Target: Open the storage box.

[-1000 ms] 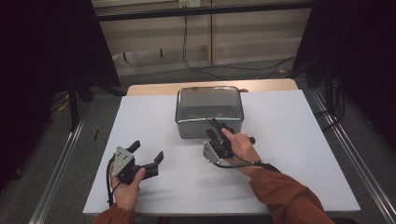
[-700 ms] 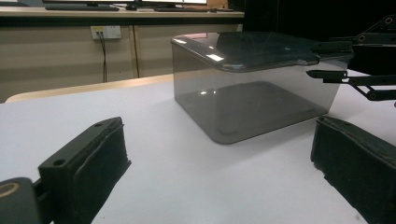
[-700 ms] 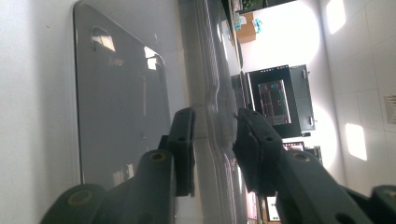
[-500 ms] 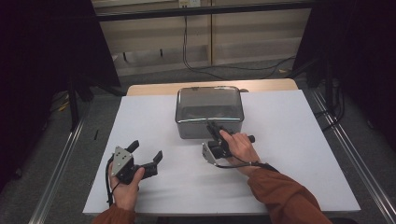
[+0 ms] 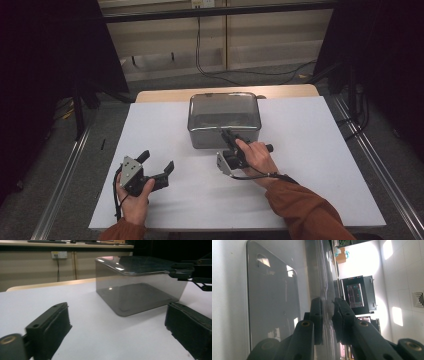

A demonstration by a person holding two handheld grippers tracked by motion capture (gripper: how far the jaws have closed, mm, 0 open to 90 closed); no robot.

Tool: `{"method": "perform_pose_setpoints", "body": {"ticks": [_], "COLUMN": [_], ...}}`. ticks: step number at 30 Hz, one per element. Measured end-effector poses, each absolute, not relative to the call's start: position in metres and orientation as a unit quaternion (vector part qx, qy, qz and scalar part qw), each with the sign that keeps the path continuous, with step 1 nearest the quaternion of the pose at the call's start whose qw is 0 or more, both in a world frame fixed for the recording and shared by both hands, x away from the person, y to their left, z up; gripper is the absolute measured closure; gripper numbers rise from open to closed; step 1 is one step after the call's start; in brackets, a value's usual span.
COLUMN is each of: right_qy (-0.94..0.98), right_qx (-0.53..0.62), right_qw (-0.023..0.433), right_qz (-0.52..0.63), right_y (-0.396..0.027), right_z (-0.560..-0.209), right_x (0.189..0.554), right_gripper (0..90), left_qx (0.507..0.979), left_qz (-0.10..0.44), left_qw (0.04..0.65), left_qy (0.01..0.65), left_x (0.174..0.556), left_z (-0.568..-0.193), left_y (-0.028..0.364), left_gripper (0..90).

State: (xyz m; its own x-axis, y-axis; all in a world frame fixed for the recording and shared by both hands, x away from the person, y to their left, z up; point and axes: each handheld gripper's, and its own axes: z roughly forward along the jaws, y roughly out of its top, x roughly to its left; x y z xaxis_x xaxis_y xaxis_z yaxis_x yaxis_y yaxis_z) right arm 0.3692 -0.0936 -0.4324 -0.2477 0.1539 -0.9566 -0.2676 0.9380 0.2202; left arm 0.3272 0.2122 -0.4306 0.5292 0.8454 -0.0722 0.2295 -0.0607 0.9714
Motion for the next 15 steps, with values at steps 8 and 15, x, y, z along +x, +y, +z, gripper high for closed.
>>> {"method": "perform_pose_setpoints", "body": {"ticks": [8,15], "right_qy": [0.769,0.765], "right_qx": [-0.038,-0.034], "right_qw": [0.615,0.618], "right_qz": [0.170,0.177], "right_y": [-0.0941,-0.0955], "right_z": [-0.4315,-0.4283], "right_x": [0.3687,0.3688], "right_gripper": [78.4,78.7], "left_qx": [0.665,0.675], "left_qz": [0.267,0.248], "left_qw": [0.570,0.576], "left_qy": [0.402,0.389], "left_x": [0.3289,0.3295], "left_z": [-0.4291,-0.4285], "left_y": [0.2156,0.2140], "left_gripper": [6.2,5.8]}}
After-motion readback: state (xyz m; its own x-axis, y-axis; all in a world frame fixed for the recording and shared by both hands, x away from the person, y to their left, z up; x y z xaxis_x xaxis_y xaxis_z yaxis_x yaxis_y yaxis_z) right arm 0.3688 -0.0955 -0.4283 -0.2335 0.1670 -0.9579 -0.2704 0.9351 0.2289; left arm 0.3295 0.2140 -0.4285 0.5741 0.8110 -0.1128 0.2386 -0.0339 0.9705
